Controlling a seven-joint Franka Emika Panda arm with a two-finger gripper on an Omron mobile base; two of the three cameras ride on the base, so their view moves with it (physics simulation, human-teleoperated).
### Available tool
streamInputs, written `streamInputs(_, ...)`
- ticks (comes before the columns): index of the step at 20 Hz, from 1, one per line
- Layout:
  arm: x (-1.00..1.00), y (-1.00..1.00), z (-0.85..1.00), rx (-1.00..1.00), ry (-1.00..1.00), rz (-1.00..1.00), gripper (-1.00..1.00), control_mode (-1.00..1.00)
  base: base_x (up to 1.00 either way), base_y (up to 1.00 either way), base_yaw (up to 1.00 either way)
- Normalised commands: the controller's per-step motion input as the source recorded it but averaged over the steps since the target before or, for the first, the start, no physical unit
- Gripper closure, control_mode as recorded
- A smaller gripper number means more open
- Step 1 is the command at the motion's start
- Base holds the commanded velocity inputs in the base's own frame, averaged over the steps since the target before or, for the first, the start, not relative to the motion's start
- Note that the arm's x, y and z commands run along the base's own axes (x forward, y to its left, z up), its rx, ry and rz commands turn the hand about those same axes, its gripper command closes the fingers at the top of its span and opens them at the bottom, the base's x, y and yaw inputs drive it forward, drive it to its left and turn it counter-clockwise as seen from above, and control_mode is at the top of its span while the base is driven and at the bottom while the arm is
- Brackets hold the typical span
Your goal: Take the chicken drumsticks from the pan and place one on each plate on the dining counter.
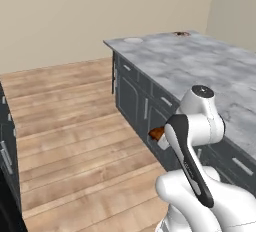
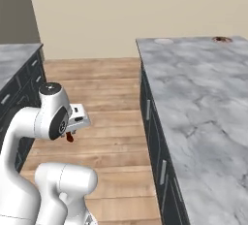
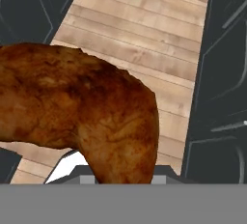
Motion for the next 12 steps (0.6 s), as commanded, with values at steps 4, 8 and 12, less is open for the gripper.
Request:
streamInputs(4,0.00,0.00,0.00,0.00,0.00,0.00,1.00,1.00,1.00,0.43,-0.15)
streamInputs(8,0.00,0.00,0.00,0.00,0.00,0.00,1.00,1.00,1.00,0.43,-0.14)
streamInputs(12,0.00,0.00,0.00,0.00,0.00,0.00,1.00,1.00,1.00,0.41,-0.16)
